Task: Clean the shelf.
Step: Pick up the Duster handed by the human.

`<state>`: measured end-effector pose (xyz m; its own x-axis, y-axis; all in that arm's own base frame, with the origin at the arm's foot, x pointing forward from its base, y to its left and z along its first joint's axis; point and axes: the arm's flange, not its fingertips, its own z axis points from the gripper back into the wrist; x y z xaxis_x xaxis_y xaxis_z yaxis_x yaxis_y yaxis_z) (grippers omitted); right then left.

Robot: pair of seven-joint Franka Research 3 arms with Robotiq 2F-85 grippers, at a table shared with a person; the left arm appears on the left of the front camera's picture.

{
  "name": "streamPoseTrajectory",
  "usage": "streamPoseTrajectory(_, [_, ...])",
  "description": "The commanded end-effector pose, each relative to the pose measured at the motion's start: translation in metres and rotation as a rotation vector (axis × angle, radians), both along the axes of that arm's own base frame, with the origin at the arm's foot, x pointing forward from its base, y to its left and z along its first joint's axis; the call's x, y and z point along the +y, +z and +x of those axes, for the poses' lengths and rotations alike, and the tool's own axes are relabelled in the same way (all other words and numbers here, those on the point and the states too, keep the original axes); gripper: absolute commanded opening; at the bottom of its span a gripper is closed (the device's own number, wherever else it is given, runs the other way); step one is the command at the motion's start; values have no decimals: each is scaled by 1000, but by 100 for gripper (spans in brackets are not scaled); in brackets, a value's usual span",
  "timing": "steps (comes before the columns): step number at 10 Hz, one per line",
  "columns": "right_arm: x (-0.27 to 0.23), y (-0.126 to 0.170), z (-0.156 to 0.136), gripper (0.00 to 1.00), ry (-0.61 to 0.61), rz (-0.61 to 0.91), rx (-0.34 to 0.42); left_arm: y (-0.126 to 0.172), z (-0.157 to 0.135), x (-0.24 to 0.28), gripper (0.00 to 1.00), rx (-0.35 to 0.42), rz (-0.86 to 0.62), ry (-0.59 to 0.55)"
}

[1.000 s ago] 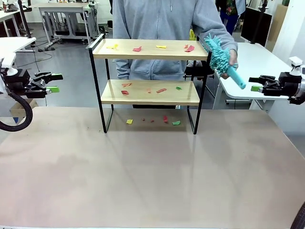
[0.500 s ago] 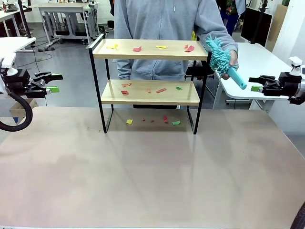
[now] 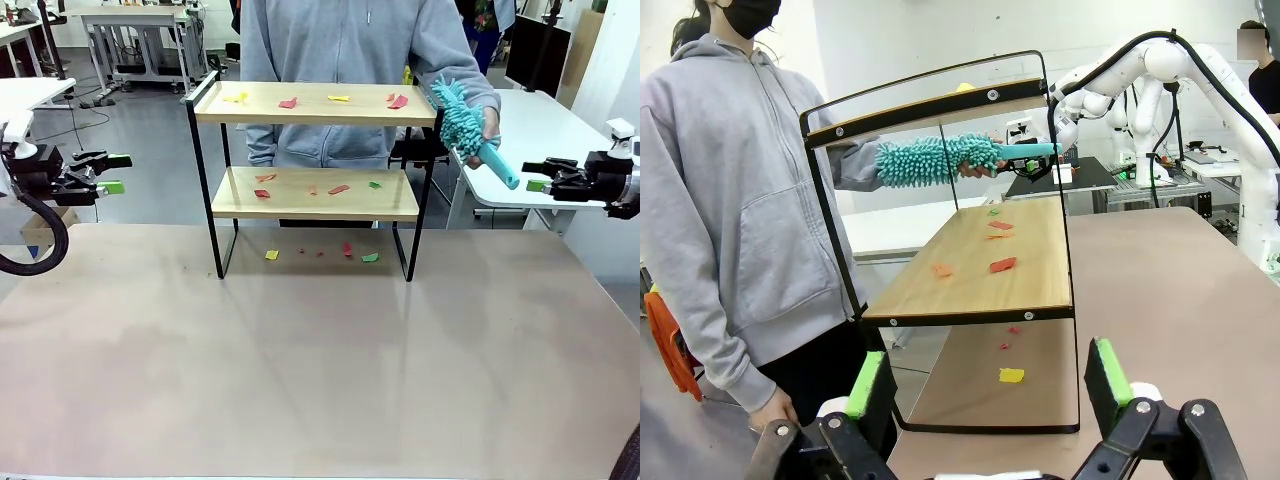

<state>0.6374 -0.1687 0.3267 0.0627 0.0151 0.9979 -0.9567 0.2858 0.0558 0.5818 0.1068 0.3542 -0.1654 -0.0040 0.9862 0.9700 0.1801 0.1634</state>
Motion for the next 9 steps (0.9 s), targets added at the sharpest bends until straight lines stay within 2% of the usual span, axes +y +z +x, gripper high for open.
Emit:
streamPoseTrajectory(1, [0,2,0,100,-2,-1,-9,2,0,1,100,-3,0,1])
streamPoseTrajectory(3, [0,0,0,100,0,0,0,2,0,1,100,-3,0,1])
streamPoseTrajectory(7, [-2,84,-22,100,-64,-137,83,2,0,1,100,-3,0,1])
streamPoseTrajectory(9, [8,117,-34,100,-121,-193,147,2,0,1,100,-3,0,1])
